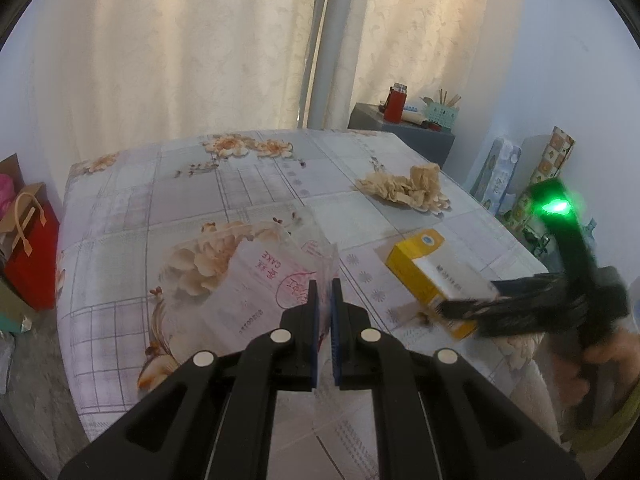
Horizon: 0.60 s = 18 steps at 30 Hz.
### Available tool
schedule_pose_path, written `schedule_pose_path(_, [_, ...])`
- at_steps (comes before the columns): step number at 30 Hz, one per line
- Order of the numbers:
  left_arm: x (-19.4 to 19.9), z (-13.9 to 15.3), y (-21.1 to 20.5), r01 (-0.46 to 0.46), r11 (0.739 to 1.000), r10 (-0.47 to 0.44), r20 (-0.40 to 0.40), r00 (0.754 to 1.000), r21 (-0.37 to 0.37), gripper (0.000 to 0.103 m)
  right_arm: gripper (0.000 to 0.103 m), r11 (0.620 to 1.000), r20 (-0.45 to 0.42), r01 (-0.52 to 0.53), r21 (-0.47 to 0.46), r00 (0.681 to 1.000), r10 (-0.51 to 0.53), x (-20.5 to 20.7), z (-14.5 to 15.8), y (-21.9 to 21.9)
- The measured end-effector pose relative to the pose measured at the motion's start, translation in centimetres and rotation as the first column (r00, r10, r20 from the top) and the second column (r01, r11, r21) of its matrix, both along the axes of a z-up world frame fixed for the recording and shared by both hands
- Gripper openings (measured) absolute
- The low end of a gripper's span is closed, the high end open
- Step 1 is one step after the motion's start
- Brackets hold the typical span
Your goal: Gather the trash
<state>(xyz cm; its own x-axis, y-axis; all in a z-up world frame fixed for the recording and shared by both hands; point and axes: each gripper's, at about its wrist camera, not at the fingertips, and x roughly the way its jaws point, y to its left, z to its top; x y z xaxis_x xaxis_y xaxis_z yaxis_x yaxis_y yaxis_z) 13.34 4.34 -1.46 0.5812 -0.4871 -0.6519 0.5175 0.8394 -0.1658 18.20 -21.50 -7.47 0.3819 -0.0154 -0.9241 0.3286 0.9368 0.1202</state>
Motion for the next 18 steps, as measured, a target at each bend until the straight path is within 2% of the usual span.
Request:
schedule_pose_path(3, [-0.3,-0.4,-0.4,0.007,1.0,-0.007,0.001,1.0,0.012,0.004,0.083,0.999,0.026,0.008,0.041,1.0,-0.009,-1.2,0.5,-1.6])
schedule_pose_path(8, [-0.3,0.1,-0.2,0.004,1.0,-0.004,0.03,1.0,0.015,0.003,0.083,0.999,0.009,-0.018,0.047,1.0,0.018,-0.7,0.0,-1.5])
schedule_pose_path(12, [-0.8,2.0,0.1,-0.008,0.999,0.004,0.121,0.993,0.036,0.001,0.083,0.998,0.029,-0.056,0.004,0.998,0.056,0.7,0.2,-0.2])
schedule_pose_path(18, [-1.3,3.1,1.5,-0.032,0.999,0.029,0.135,0.99,0.021,0.001,0.083,0.987,0.068,-0.119,-0.108,0.99,0.127,1.9,1.2,0.1])
